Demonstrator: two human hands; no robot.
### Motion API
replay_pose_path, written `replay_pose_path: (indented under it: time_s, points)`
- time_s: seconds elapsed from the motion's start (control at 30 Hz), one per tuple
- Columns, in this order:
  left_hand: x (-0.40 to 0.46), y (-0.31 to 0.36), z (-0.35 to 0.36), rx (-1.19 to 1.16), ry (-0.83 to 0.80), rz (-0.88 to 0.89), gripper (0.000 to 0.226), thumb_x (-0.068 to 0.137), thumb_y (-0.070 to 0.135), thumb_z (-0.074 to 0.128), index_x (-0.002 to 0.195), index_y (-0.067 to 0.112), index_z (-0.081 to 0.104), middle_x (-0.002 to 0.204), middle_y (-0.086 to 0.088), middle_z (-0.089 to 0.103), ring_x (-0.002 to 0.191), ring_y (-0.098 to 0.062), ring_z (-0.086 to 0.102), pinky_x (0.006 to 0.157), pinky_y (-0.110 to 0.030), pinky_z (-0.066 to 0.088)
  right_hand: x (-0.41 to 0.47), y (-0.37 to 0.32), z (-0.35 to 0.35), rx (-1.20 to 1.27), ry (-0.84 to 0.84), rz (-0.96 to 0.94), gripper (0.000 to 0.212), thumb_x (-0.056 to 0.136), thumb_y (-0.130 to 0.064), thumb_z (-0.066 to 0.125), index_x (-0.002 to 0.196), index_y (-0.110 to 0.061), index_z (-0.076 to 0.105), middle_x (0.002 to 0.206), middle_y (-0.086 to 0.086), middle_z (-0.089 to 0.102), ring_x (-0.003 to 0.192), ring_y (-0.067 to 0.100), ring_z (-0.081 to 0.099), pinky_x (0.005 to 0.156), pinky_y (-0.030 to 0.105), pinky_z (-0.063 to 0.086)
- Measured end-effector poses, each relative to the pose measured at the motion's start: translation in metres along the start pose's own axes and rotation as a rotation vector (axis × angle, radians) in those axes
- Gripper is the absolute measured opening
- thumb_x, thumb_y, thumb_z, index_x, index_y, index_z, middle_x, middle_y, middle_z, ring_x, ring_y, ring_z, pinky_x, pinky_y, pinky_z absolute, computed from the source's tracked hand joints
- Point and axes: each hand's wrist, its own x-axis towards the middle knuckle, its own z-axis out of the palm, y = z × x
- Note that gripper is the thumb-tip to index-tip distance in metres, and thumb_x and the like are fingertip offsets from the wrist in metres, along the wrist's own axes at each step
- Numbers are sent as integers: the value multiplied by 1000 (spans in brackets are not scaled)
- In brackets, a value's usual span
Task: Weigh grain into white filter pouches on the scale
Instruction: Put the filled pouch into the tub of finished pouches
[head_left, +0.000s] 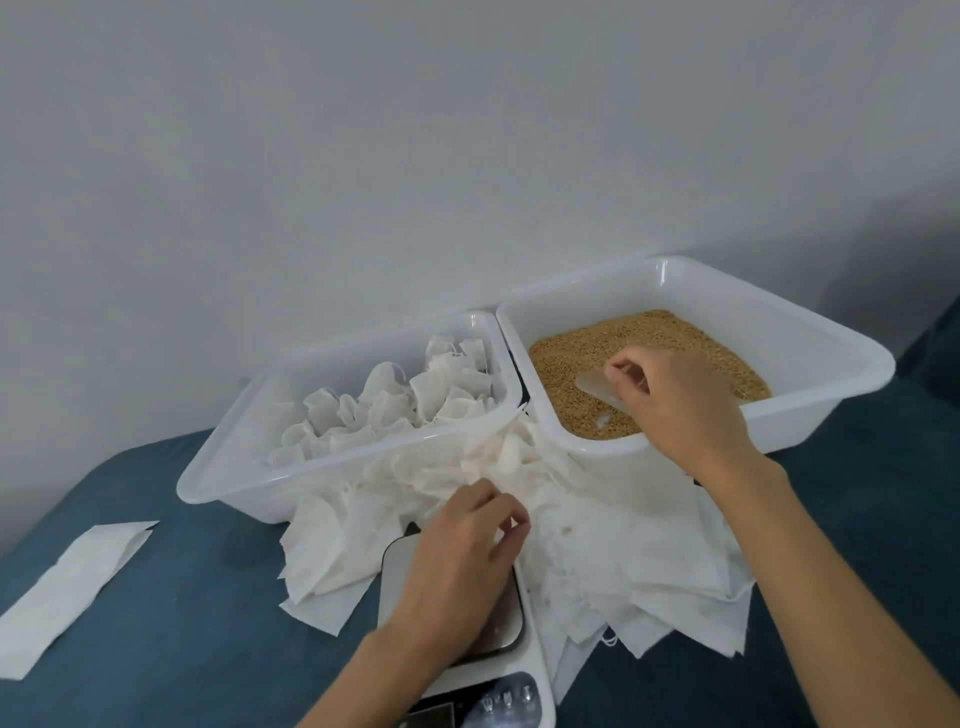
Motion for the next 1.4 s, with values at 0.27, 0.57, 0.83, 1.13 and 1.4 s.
replay_pose_path:
  time_s: [0.27,0.57,0.83,1.13,1.4]
  points:
    - [-2,23,17,-20,-110,128,34,91,50,73,114,24,74,100,17,52,95,-5,52,80,-23,44,1,1,4,-19,12,16,16,102,-32,55,101,-27,70,87,-13,71,75,8,63,64,30,51]
    - [2,46,34,89,-160,313,37,93,47,72,120,23,72,105,5,60,92,-16,55,78,-31,46,0,1,4,-20,10,2,17,103,-31,53,101,-27,69,82,-16,66,65,0,58,60,26,51]
    - [8,60,39,229,-159,526,9,90,26,81,97,21,78,93,3,58,77,-17,54,67,-31,47,0,0,0,-22,-1,11,19,104,-30,52,102,-24,70,85,-11,70,73,9,64,68,35,55]
    - [6,63,34,-117,-135,269,6,94,9,72,93,14,67,101,12,55,89,-5,52,77,-21,42,0,1,2,-25,5,16,18,103,-30,52,100,-25,70,81,-11,70,69,7,62,64,32,53]
    - [18,53,21,-529,-15,-68,18,94,7,76,91,24,76,76,13,65,72,-6,56,72,-19,45,1,2,3,-13,7,15,18,103,-29,52,100,-24,70,86,-10,70,72,9,61,68,35,54]
